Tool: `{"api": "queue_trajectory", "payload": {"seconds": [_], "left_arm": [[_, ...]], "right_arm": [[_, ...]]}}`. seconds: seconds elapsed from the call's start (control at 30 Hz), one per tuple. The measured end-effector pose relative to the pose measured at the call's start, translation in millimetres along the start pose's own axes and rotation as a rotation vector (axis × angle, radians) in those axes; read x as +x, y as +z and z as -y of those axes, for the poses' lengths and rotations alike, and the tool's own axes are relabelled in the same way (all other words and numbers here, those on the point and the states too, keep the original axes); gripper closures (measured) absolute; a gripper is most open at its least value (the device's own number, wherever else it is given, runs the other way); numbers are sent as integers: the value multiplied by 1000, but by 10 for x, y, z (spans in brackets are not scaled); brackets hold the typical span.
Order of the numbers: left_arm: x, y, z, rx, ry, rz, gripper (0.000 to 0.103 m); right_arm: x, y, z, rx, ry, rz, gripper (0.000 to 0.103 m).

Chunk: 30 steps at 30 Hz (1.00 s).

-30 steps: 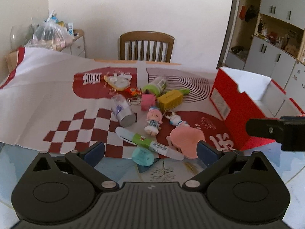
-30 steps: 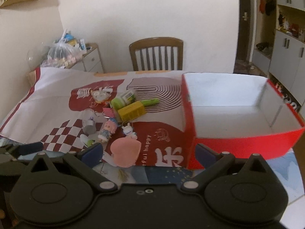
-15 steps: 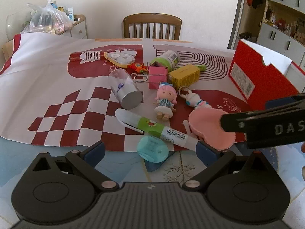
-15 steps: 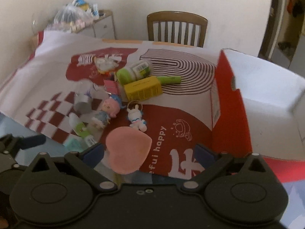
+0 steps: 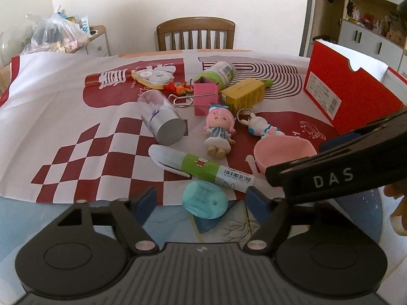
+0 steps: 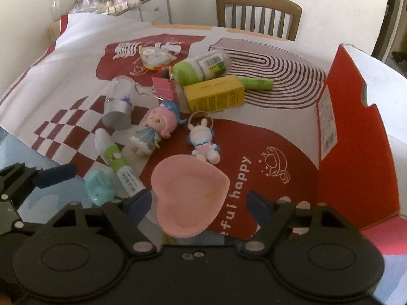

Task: Organize rigid objects
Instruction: 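Move the left tool toward the teal eraser while the right tool approaches the pink heart dish, then close the left gripper on the teal eraser while the right gripper grasps the pink heart dish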

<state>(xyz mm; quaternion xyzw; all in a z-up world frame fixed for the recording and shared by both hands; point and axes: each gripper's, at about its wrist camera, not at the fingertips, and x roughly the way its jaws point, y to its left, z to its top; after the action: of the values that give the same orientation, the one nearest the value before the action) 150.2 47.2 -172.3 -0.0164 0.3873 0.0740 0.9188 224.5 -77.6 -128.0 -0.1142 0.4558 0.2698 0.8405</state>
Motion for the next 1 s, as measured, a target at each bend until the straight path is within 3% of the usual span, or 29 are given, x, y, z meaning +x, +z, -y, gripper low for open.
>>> {"api": "queue_trajectory", "payload": {"seconds": [0.17, 0.23, 0.37, 0.43, 0.73, 1.0], "left_arm": [[32, 13, 9, 11, -1, -4, 38], [47, 10, 20, 19, -6, -11, 47], [55, 6, 36, 26, -9, -15, 53], [47, 8, 45, 30, -17, -17, 64], [-95, 22, 7, -3, -41, -24, 64], [-480, 179, -27, -79, -118, -10, 64]], "right_arm": [[15, 26, -13, -7, 15, 6, 34], [18, 32, -31, -15, 17, 9, 37], [4, 20, -47, -15, 14, 13, 39], [-5, 7, -53, -19, 9, 16, 40], [-222, -58, -64, 1, 3, 36, 40], [-765, -55, -26, 52, 5, 100, 40]]}}
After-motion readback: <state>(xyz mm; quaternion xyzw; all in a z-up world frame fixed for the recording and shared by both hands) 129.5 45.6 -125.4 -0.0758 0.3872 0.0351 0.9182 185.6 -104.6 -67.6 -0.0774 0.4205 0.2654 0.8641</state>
